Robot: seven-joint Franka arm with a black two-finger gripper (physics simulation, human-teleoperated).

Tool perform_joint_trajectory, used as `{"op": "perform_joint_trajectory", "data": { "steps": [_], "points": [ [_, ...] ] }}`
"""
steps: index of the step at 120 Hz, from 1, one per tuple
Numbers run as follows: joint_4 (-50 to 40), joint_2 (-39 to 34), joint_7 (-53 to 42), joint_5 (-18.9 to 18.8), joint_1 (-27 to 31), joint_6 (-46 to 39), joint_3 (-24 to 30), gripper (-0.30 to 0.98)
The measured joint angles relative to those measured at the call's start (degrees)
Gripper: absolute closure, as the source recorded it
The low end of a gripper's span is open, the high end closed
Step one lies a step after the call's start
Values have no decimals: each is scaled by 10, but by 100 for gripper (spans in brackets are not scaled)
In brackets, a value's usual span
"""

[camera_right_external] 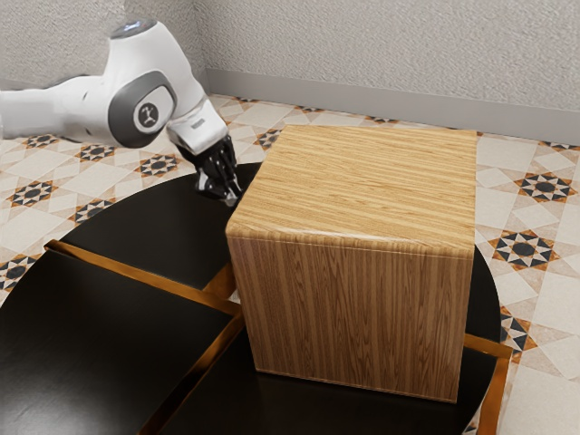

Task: Push the drawer handle with one arm to close the drawer

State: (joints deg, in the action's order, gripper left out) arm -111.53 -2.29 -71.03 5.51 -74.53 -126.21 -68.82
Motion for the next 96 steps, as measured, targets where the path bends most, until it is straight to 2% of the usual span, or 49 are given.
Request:
{"op": "perform_joint_trajectory", "data": {
  "steps": [28,45,51,56,58,65,71,77,85,96],
  "points": [
    [-9,0,-13,24,15,-2,2,62],
    [1,0,-8,12,24,45,-27,55],
    [24,-1,1,1,46,82,-32,52],
    [40,-2,15,-8,93,118,-17,48],
    [52,-2,23,-11,125,135,2,45],
    [106,-5,64,-20,296,198,134,34],
    [134,-12,105,-10,454,239,279,27],
    [167,-6,148,3,564,272,401,21],
    [213,18,200,24,619,304,493,16],
    [275,29,269,38,631,355,569,10]
  ]
}}
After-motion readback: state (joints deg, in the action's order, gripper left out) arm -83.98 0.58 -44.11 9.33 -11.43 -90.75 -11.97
